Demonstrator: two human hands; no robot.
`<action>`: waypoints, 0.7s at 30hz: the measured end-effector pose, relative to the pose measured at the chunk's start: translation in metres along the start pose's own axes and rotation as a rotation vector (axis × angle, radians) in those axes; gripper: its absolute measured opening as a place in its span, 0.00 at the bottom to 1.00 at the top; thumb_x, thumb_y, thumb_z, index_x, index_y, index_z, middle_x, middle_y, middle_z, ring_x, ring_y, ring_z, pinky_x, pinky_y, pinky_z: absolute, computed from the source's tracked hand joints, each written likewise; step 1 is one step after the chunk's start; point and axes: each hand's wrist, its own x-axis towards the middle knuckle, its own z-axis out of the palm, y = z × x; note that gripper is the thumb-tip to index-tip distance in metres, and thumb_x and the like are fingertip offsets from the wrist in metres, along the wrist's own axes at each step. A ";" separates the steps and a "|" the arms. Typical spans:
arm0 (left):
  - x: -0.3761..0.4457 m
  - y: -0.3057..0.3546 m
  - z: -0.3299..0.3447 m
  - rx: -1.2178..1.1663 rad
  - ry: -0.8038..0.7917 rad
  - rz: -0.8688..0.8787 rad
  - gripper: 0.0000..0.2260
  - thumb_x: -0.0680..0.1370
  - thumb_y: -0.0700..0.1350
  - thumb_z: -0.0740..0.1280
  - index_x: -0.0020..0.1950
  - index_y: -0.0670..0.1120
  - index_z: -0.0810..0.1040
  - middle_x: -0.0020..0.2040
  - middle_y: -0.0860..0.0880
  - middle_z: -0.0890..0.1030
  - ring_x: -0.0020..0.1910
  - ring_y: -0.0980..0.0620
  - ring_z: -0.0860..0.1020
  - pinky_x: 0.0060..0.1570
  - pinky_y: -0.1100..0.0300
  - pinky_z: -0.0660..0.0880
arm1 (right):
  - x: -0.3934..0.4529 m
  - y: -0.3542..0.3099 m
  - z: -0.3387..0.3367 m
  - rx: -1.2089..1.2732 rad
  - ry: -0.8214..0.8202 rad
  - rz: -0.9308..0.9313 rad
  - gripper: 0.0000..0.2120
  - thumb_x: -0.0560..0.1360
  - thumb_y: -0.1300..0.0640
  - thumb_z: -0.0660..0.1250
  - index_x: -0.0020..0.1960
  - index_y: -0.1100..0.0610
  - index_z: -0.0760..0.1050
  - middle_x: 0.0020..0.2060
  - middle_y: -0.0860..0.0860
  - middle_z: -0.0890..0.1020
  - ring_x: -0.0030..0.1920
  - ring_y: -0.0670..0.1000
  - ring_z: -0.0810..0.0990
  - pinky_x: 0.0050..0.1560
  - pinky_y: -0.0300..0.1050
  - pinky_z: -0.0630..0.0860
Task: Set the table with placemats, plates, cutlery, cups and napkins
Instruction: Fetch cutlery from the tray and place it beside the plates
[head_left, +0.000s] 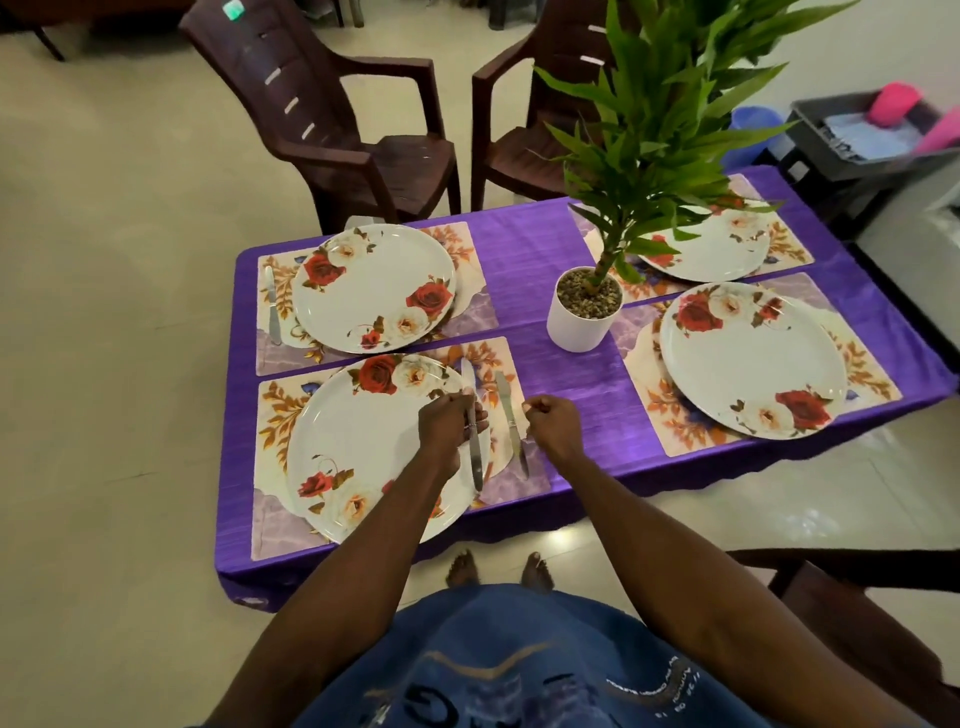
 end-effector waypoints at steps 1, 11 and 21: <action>0.000 0.001 0.007 0.008 0.000 0.004 0.08 0.78 0.42 0.70 0.53 0.39 0.81 0.47 0.41 0.84 0.44 0.43 0.84 0.48 0.51 0.83 | 0.000 0.000 -0.004 0.053 -0.009 0.025 0.07 0.76 0.66 0.65 0.45 0.64 0.82 0.36 0.60 0.82 0.36 0.54 0.80 0.37 0.45 0.78; -0.012 -0.001 0.094 0.247 -0.124 0.094 0.02 0.75 0.36 0.70 0.43 0.43 0.81 0.35 0.47 0.81 0.28 0.56 0.78 0.25 0.67 0.71 | 0.011 0.003 -0.070 0.334 -0.108 0.179 0.12 0.77 0.60 0.62 0.45 0.68 0.79 0.35 0.64 0.80 0.31 0.53 0.79 0.30 0.39 0.73; -0.039 -0.046 0.253 0.248 -0.177 0.133 0.03 0.72 0.37 0.71 0.45 0.41 0.83 0.36 0.46 0.80 0.31 0.51 0.73 0.24 0.65 0.65 | 0.044 0.056 -0.217 0.302 -0.177 0.152 0.09 0.78 0.61 0.62 0.42 0.62 0.79 0.31 0.57 0.78 0.27 0.51 0.74 0.27 0.40 0.68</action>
